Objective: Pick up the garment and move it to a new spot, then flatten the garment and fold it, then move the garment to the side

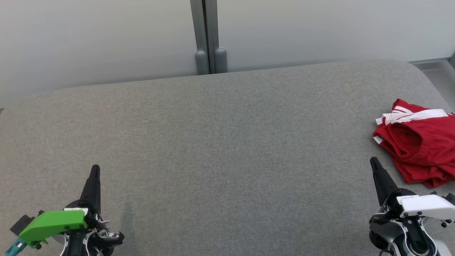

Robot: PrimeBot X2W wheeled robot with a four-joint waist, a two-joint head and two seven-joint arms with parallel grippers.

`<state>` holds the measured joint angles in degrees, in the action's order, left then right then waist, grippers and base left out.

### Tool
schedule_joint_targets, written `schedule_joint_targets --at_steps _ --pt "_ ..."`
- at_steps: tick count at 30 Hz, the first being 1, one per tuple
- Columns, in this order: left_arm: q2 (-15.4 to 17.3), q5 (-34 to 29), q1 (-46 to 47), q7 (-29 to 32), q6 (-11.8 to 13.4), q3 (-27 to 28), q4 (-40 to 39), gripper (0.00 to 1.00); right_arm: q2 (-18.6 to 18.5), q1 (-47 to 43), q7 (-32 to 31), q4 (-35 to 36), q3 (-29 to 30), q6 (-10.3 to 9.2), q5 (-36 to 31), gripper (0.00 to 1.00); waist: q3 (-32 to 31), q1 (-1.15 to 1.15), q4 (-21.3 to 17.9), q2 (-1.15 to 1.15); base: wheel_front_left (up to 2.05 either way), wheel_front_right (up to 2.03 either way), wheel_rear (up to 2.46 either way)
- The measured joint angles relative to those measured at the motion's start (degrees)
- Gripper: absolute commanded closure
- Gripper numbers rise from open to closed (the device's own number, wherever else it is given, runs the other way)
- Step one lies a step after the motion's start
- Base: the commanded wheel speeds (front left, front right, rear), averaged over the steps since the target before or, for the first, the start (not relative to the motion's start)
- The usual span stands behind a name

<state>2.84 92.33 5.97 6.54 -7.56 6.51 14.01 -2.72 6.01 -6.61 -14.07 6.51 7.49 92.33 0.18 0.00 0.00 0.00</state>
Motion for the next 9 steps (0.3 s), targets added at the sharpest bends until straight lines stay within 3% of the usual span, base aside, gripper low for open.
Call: schedule_joint_targets --at_steps 9 --pt "0.00 0.00 0.00 0.00 0.00 0.00 0.00 1.00 0.00 0.00 0.00 0.00 0.00 0.00 0.00 1.00 0.00 0.00 0.00 0.00 0.00 0.00 0.00"
